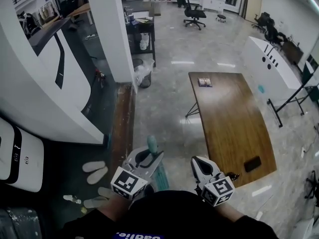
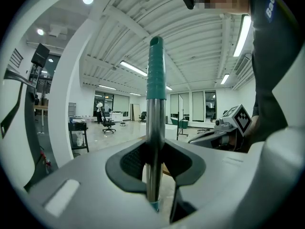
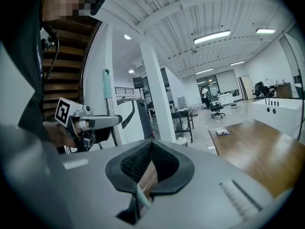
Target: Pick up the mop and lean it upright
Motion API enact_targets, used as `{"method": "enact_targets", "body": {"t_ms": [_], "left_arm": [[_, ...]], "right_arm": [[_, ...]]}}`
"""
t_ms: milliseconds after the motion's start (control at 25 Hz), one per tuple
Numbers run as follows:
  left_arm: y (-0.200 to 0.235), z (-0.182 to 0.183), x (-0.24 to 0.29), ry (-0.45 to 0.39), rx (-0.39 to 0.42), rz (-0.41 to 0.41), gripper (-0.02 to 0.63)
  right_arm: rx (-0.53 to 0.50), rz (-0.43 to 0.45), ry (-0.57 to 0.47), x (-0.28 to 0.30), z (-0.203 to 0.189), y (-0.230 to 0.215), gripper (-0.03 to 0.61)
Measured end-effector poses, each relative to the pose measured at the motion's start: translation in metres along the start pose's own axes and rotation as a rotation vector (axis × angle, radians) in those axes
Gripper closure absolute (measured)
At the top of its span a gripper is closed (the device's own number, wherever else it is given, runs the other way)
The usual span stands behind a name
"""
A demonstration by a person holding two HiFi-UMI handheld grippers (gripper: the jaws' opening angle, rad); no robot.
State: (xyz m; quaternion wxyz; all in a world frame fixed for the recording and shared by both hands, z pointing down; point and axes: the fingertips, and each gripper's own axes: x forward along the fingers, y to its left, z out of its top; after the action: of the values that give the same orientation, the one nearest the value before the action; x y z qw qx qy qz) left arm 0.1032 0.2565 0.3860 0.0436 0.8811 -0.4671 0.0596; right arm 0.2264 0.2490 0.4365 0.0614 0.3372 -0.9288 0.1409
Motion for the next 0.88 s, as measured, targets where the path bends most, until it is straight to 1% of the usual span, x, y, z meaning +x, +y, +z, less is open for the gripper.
{"method": "enact_targets", "body": {"t_ms": [200, 320, 480, 680, 760, 880], "left_arm": [[0.023, 0.010, -0.021, 0.012, -0.011, 0.019, 0.499], [0.036, 0.009, -0.028, -0.027, -0.011, 0.004, 0.499], [0.051, 0.003, -0.034, -0.034, -0.008, -0.020, 0.499], [0.079, 0.004, -0.038, -0.053, -0.015, -0.013, 0.499], [0.092, 0.005, -0.036, -0.060, -0.022, 0.004, 0.499], [0.112, -0.001, -0.026, -0.046, -0.032, 0.033, 0.499]], "right_arm": [[-0.011, 0.034, 0.018, 0.033, 0.007, 0.023, 0.572], [-0.013, 0.032, 0.023, 0.054, 0.009, 0.034, 0.572], [-0.023, 0.017, 0.021, 0.077, 0.011, 0.044, 0.572], [-0.018, -0.015, 0.018, 0.100, 0.021, 0.045, 0.574], [-0.019, -0.008, 0.018, 0.110, 0.025, 0.042, 0.572], [-0.008, 0.014, 0.025, 0.131, 0.026, 0.032, 0.572]]}}
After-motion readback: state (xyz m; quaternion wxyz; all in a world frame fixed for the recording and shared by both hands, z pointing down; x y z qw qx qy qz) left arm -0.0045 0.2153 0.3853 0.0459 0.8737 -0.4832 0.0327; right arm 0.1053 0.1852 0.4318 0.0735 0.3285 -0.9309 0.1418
